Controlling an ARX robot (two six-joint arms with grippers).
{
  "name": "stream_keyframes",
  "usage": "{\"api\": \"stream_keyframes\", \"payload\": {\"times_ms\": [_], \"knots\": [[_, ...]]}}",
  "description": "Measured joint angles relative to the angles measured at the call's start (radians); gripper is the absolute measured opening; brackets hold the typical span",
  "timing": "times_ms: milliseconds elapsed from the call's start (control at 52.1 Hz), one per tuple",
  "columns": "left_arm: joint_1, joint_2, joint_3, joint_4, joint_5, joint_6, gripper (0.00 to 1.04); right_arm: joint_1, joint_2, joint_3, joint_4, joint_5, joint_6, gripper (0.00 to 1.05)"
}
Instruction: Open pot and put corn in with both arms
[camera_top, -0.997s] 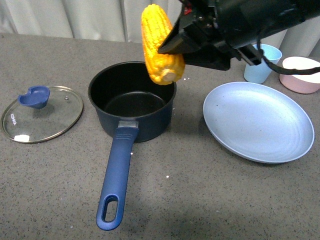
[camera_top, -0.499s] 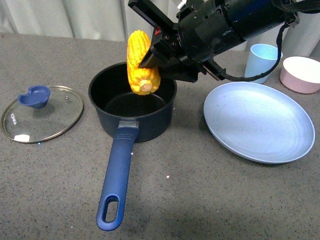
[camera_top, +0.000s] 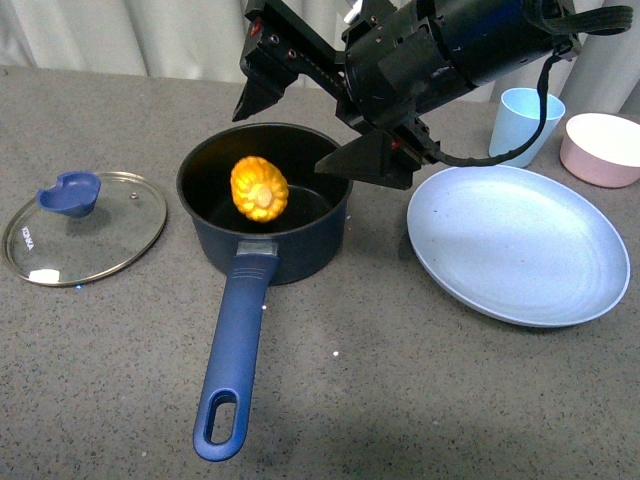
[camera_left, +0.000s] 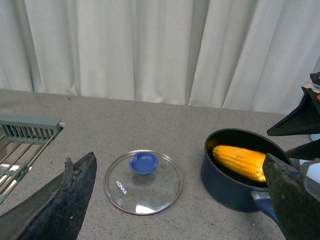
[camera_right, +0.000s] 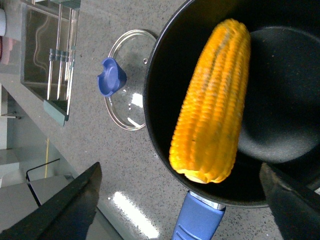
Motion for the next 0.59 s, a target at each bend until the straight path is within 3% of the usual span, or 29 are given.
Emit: {"api": "stream_keyframes", "payload": {"times_ms": [38, 307, 595], "knots": [[0.000, 0.000, 0.000, 0.000, 0.000, 0.000, 0.98, -0.005, -0.018, -0.023, 0.019, 0.012, 0.000, 0.98], [0.000, 0.000, 0.000, 0.000, 0.000, 0.000, 0.98, -0.043, -0.290, -0.282, 0.194, 0.192, -0.046, 0.96], [0.000, 0.000, 0.000, 0.000, 0.000, 0.000, 0.98, -0.102, -0.630, -0.590, 0.230, 0.427, -0.148, 0.96]]}}
